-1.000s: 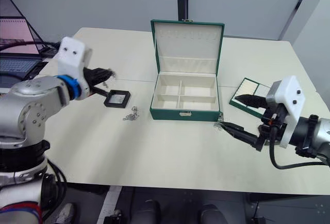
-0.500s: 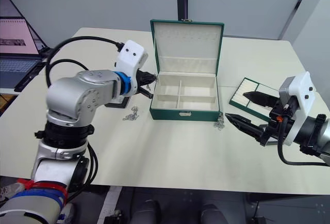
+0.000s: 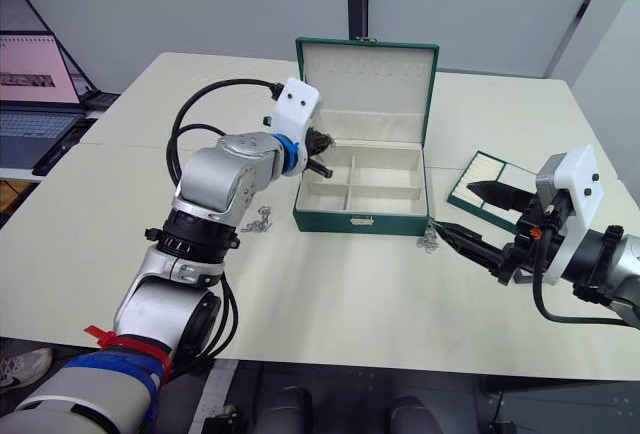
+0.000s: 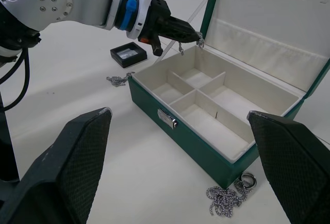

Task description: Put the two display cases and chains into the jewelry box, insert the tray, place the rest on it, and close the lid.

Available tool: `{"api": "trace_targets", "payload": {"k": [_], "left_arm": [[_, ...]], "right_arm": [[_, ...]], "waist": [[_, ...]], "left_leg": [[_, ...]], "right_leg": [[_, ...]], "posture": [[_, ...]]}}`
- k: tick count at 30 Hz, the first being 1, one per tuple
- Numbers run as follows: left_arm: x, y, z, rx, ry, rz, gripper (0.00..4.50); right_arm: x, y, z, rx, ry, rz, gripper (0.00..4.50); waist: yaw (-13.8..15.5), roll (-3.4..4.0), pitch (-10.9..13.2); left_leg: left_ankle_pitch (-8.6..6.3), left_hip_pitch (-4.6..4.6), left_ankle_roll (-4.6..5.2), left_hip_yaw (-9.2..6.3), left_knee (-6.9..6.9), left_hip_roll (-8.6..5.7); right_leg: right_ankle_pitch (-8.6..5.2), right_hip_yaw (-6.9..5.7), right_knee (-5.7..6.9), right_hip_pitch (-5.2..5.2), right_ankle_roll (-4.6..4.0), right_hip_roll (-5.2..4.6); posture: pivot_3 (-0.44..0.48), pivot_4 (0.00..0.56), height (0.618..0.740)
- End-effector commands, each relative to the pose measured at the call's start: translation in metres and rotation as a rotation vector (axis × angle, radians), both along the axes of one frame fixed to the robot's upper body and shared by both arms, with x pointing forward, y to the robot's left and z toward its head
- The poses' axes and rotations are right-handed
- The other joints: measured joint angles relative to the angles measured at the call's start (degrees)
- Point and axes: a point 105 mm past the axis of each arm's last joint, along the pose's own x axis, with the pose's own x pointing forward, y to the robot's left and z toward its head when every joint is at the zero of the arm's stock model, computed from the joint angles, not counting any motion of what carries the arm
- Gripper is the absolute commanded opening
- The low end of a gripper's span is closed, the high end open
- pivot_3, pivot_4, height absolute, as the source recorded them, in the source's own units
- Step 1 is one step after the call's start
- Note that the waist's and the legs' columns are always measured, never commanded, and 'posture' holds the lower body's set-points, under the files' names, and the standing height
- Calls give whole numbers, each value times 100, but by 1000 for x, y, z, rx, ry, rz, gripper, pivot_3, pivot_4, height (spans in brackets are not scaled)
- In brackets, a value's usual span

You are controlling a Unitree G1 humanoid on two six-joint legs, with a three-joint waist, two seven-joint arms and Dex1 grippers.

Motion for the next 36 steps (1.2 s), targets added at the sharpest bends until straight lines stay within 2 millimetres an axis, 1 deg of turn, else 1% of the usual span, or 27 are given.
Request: {"api": "trace_targets", "payload": {"k": [1,7,13,15,16,22,25,28,30,32,35,36], "left_arm": [[3,-11,13,14,-65,-20,17],[8,-10,7,11,-59,-2,17],[10,-11,8,-11,-80,-14,17],[11,-13,8,-28,-83,-29,588],[10,-15,9,-37,-86,-46,797],[11,-16,12,-39,-104,-39,2626],[8,-20,14,-62,-102,-76,2626],[-4,-27,19,-118,-78,-182,2626],[-22,-29,26,-178,-76,-313,2626],[-42,-17,28,-182,-81,-412,2626],[-65,5,26,-146,-89,-477,2626],[-75,13,25,-159,-69,-514,2626]], "right_arm": [[-5,3,9,-10,-45,15,4500],[-5,2,9,-20,-41,6,4500],[-5,0,8,-34,-37,-1,4500],[-5,0,7,-36,-36,-3,4500],[-5,0,7,-36,-35,-3,4500],[-5,-1,6,-41,-33,-6,4500],[-5,-1,5,-43,-34,-8,4500],[-5,-1,5,-46,-32,-7,4500],[-5,-1,4,-46,-27,-5,4500],[-7,1,1,-37,-5,1,4500],[-10,4,-8,-30,28,5,4500],[-12,5,-12,-28,37,5,4500]], "waist": [[10,0,0],[10,0,0],[10,0,0],[10,0,0],[10,0,0],[10,0,0],[10,0,0],[9,0,0],[4,0,0],[-24,2,-1],[-81,5,-3],[-92,5,-3]], "left_leg": [[0,-1,0,0,0,-2],[0,-4,1,-2,-1,-13],[0,-5,1,-2,-1,-15],[0,-5,1,-2,-1,-15],[0,-5,1,-2,-1,-15],[1,-5,1,-2,-1,-16],[1,-5,1,-3,-1,-16],[1,-5,1,-2,-1,-16],[1,-6,1,-2,-2,-16],[1,-5,0,-2,-5,-15],[2,-2,0,-2,-8,-7],[2,-1,0,-3,-8,-7]], "right_leg": [[0,0,0,0,0,-2],[-2,-1,0,-1,3,-12],[-2,-2,0,-1,3,-13],[-2,-2,0,-1,3,-14],[-2,-2,0,0,3,-14],[-2,-2,0,0,4,-14],[-2,-2,0,0,4,-14],[-2,-3,0,-1,4,-14],[-2,-3,0,-1,4,-14],[-2,-1,0,-2,4,-14],[-2,-2,2,-3,4,-11],[-2,-3,3,-4,4,-11]], "posture": [[0,150,737],[0,150,737],[0,150,737],[0,150,737],[0,150,737],[0,150,737],[0,150,737],[0,150,737],[0,150,737],[0,150,737],[0,150,737],[0,150,737]]}}
